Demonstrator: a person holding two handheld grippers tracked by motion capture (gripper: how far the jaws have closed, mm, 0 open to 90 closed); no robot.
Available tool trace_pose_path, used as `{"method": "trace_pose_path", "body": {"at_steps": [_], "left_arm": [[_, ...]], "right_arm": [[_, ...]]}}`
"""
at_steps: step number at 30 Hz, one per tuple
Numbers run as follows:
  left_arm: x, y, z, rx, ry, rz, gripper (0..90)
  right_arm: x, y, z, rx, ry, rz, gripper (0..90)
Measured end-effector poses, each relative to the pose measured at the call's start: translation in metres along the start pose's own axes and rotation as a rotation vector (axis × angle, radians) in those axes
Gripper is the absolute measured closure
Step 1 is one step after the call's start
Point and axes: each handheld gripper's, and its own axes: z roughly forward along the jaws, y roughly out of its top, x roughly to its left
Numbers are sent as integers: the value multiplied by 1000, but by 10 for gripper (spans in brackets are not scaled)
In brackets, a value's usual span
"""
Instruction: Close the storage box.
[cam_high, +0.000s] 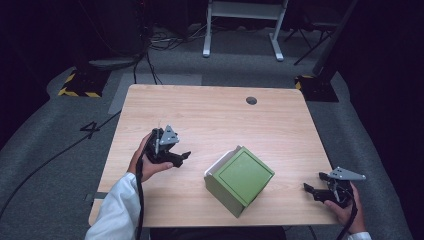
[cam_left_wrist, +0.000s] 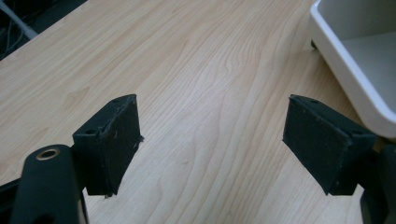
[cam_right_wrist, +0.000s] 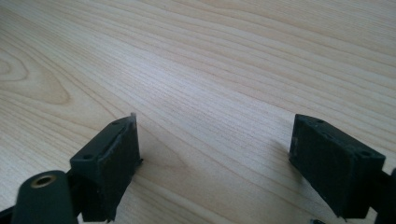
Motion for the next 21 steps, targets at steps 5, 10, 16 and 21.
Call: {"method": "trace_pose_path", "body": {"at_steps": [5,10,16,21], "left_arm": [[5,-8,-10,24,34,6,188],[9,-22,-21,40,67,4,189],[14,-40,-33,70,111,-18,192],[14,-57,-41,97,143,-36,191]], "right_arm": [[0,0,0,0,-1,0,160],[0,0,0,0,0,0,160],[0,0,0,0,0,0,160],[0,0,0,0,0,0,160]]}}
